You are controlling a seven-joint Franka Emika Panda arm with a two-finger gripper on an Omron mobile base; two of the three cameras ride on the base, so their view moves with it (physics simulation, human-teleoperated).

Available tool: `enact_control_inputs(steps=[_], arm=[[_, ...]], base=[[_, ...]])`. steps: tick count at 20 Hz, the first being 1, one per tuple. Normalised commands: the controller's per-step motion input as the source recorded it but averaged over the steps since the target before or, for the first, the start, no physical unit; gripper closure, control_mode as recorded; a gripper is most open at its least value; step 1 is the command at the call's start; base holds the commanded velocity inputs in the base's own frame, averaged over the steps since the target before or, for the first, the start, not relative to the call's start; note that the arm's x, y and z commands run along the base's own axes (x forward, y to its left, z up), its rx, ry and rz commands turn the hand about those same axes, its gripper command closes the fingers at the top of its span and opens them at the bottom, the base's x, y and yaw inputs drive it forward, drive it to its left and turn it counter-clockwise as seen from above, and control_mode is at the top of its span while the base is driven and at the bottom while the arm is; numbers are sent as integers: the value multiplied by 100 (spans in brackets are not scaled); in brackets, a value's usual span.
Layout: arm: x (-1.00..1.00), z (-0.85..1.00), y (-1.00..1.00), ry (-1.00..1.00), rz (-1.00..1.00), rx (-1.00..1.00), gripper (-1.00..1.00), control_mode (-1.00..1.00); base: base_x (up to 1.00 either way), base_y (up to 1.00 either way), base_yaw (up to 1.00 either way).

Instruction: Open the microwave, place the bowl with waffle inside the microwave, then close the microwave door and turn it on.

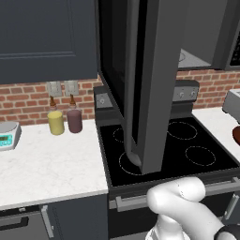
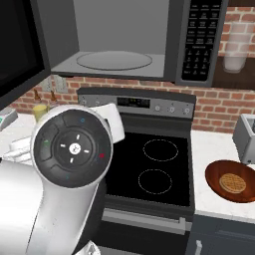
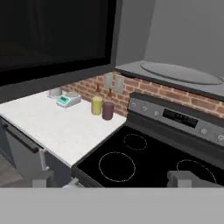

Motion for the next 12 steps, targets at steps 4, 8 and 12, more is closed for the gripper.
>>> enact_control_inputs(steps=[4,8,12], arm=[[31,-29,-84,8,-27,-44,-100,-100],[39,-48,-86,6,-31,-45,-100,-100],[45,-53,-91,8,-34,-44,-100,-100]], base=[[0,0,0],[0,0,0],[0,0,0]])
